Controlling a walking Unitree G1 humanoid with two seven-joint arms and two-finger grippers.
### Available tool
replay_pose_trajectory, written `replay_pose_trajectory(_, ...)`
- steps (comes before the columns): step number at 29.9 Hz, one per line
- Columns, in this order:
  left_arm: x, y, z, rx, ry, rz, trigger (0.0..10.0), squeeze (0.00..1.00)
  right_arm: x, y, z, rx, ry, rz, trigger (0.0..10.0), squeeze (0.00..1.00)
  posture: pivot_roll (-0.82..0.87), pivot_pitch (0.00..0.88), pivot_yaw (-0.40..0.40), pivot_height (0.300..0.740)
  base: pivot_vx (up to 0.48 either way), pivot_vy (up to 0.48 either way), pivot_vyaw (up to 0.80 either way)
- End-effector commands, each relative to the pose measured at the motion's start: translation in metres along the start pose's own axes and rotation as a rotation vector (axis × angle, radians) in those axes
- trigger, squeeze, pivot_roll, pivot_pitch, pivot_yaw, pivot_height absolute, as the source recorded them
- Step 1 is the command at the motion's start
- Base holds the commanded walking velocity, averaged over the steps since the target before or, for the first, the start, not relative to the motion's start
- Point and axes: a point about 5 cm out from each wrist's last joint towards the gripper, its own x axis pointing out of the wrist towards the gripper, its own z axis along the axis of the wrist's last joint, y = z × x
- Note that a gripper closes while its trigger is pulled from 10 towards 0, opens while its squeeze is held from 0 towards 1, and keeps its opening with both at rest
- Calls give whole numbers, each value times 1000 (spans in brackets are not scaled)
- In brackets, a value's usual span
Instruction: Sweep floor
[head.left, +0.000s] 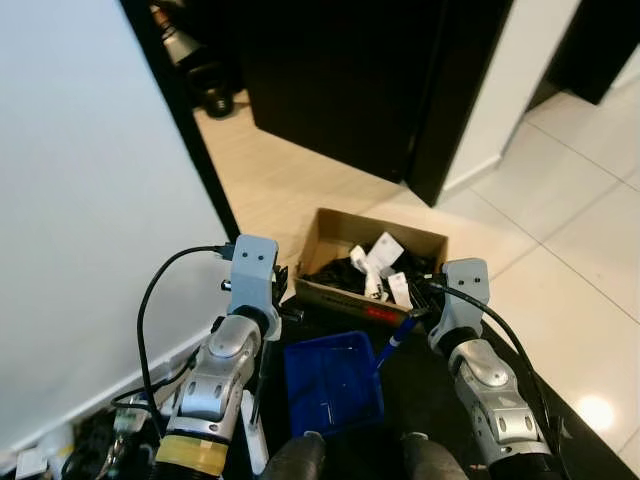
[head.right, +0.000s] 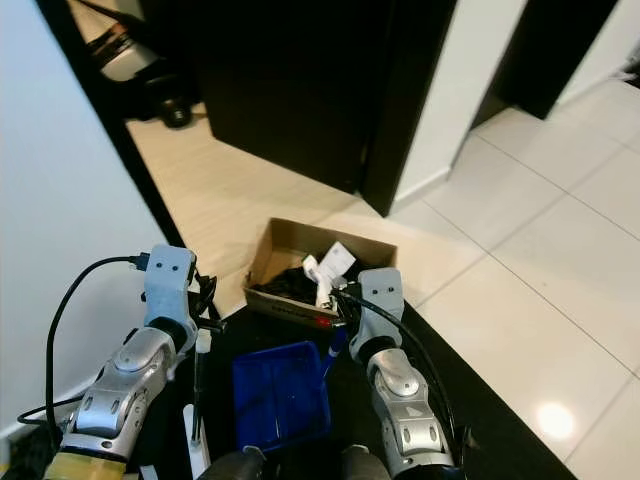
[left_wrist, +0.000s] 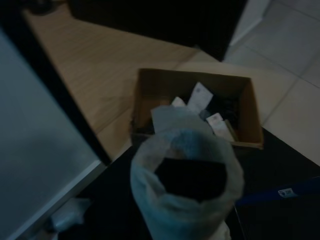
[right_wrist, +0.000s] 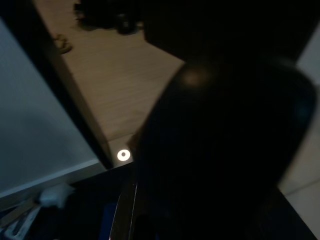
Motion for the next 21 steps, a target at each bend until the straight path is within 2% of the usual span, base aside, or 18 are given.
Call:
replay_pose_trajectory(1, -1, 2, -4, 12, 14, 13, 10000, 0, 1, 2, 3, 7, -28, 12, 10000, 0, 105, 149, 29, 740, 0, 0, 563)
replay_pose_trajectory(11, -1, 2, -3, 14, 15, 14, 10000, 0, 0, 3, 3, 9, -28, 10, 10000, 0, 107, 152, 33, 740, 0, 0, 583)
replay_pose_trajectory(21, -2, 3, -3, 15, 17, 14, 10000, 0, 0, 4, 3, 12, -27, 9, 10000, 0, 109, 155, 36, 740, 0, 0, 721)
